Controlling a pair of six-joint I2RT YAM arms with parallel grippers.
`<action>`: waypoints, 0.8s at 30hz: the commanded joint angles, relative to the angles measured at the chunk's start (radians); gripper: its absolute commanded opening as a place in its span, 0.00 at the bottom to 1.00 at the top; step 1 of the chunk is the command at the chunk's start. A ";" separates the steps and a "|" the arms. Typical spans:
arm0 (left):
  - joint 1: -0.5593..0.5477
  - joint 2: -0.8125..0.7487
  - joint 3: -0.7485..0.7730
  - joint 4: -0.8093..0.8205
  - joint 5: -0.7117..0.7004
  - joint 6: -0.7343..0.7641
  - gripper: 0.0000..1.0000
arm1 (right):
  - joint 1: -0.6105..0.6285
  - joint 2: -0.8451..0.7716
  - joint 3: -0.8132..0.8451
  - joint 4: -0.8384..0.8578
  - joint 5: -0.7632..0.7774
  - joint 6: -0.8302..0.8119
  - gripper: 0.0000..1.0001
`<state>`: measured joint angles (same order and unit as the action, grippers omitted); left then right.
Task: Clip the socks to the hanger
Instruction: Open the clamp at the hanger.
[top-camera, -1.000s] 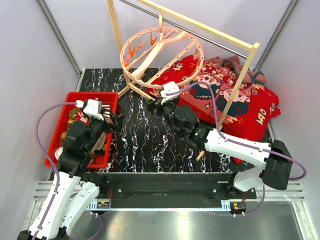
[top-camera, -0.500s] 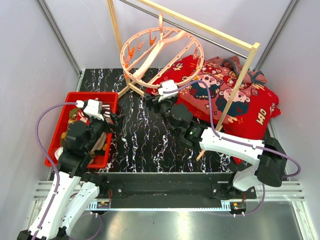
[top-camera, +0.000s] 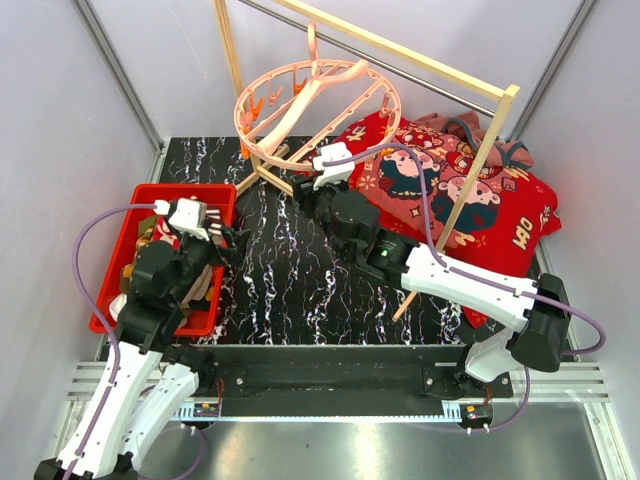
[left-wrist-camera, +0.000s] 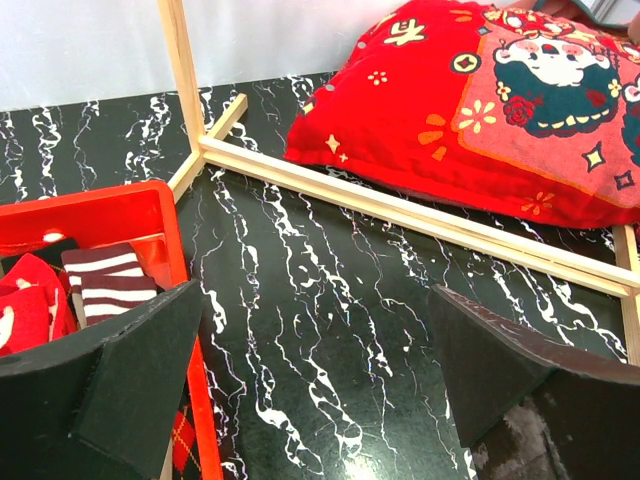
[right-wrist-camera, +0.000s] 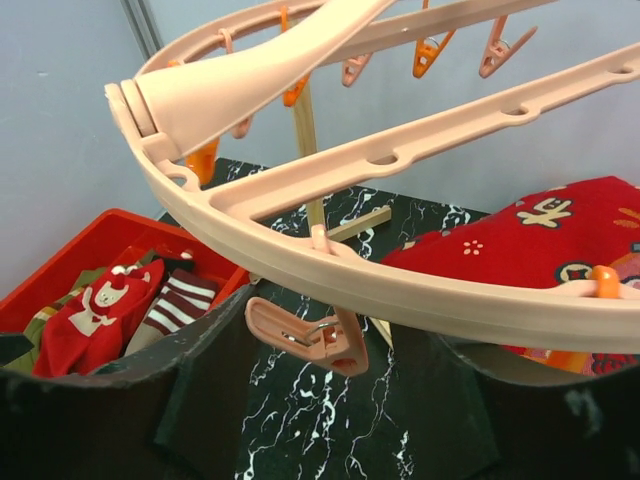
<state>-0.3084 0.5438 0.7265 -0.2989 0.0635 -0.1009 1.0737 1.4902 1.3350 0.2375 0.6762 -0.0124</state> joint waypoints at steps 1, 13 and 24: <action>-0.005 0.016 0.007 0.030 0.024 0.012 0.99 | 0.009 -0.001 0.070 -0.099 0.019 0.072 0.55; -0.005 0.038 0.011 0.029 0.076 0.009 0.99 | 0.008 -0.011 0.098 -0.185 -0.018 0.175 0.27; -0.003 0.059 0.011 0.029 0.058 -0.025 0.99 | -0.029 -0.048 0.040 -0.179 -0.058 0.363 0.03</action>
<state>-0.3084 0.5961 0.7265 -0.3000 0.1234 -0.1043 1.0672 1.4879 1.3861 0.0616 0.6514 0.2382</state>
